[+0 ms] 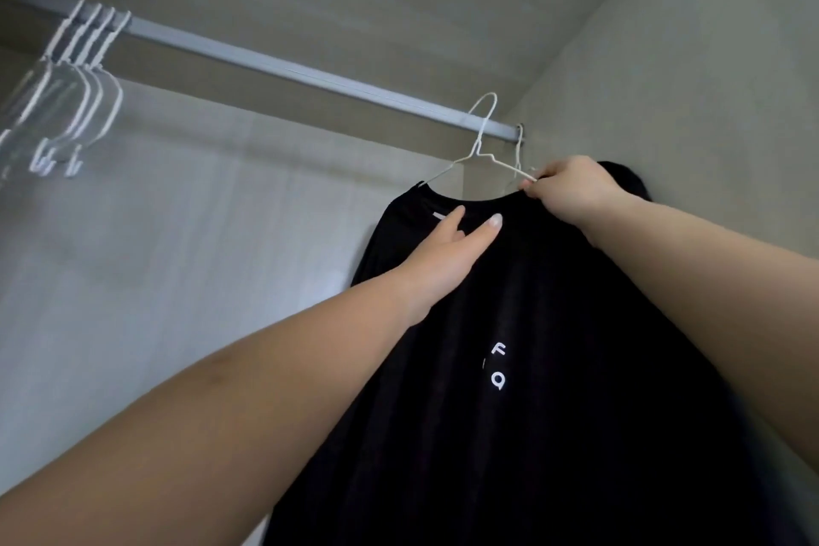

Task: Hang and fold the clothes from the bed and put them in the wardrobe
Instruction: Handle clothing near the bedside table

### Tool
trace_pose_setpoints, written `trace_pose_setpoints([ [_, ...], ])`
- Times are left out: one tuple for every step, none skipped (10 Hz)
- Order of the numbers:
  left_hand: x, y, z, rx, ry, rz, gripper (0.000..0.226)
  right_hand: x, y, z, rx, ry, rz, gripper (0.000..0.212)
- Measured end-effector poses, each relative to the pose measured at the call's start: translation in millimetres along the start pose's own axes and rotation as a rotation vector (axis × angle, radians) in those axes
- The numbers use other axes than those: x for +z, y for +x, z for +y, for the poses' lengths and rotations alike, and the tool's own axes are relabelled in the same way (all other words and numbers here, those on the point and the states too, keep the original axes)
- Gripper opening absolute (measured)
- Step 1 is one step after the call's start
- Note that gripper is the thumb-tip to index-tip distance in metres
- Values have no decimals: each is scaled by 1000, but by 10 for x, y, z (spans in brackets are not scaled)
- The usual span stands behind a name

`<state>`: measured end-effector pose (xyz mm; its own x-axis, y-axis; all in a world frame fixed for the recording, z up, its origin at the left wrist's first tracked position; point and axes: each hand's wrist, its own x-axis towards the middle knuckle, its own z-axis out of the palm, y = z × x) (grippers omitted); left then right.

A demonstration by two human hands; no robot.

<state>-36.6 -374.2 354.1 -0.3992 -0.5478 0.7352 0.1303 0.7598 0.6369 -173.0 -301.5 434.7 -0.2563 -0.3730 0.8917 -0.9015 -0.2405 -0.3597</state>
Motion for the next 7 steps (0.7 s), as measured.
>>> trace_pose_setpoints([
  [92,102,12,1,-20,-47,75,30,225,7,53,-38,56,27],
  [167,184,-20,-5,-65,-73,74,113,405,30,100,-66,77,27],
  [224,255,-65,-16,-103,-83,74,219,555,112,149,40,76,30],
  [276,287,-122,-40,-109,-89,78,296,590,215,209,86,63,33],
  [317,293,-190,-60,-103,-119,79,337,541,269,235,43,31,35],
  [349,288,-227,-73,-111,-145,78,346,580,336,235,-65,5,35],
  [374,292,-225,-74,-120,-154,73,294,575,290,159,-182,-11,28],
])
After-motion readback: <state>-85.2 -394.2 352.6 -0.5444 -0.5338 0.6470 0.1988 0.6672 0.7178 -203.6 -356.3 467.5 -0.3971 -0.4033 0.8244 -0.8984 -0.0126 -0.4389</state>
